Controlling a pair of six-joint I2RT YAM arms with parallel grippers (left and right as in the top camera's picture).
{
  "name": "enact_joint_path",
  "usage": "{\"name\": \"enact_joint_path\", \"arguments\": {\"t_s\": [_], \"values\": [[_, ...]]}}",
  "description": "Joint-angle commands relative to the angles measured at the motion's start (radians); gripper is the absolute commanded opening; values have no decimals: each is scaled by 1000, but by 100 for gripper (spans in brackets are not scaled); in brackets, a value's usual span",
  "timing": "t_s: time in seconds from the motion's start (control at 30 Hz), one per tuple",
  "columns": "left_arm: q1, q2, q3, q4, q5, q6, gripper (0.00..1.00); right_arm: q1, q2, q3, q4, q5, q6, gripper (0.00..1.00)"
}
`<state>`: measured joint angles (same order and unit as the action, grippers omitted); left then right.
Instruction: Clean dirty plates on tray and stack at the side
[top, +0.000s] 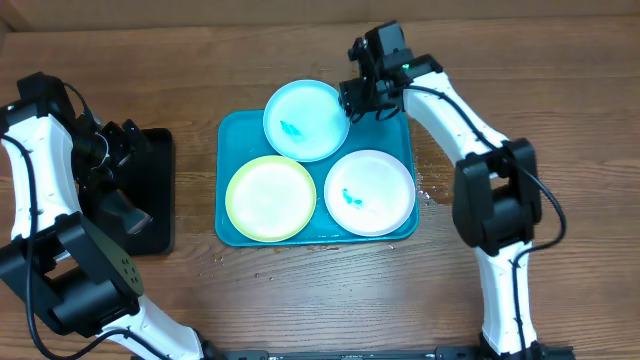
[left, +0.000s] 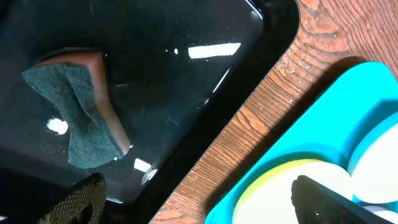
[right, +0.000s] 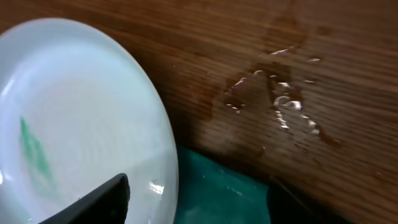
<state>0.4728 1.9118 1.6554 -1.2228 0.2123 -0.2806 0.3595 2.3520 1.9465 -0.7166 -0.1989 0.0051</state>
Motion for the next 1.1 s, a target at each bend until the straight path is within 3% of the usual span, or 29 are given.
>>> {"name": "enact_joint_path", "arguments": {"t_s": [0.0, 0.2, 0.3, 0.47, 0.53, 0.7, 0.83, 1.07], "values": [[-2, -2, -6, 1, -10, 19, 95, 38, 13, 3, 47, -58, -21, 71], [-2, -2, -6, 1, -11, 19, 95, 80, 44, 3, 126, -53, -21, 66], [-2, -2, -6, 2, -10, 19, 95, 87, 45, 3, 124, -46, -21, 43], [-2, -2, -6, 5, -10, 19, 95, 96, 45, 3, 94, -46, -20, 24], [-2, -2, -6, 4, -10, 19, 94, 101, 45, 3, 68, -46, -21, 24], [-2, -2, -6, 4, -10, 19, 94, 123, 45, 6, 56, -36, -21, 46], [-2, -2, -6, 4, -10, 19, 94, 136, 45, 29, 91, 23, -21, 55], [-2, -2, -6, 4, -10, 19, 94, 138, 48, 45, 188, 68, -85, 60]]}}
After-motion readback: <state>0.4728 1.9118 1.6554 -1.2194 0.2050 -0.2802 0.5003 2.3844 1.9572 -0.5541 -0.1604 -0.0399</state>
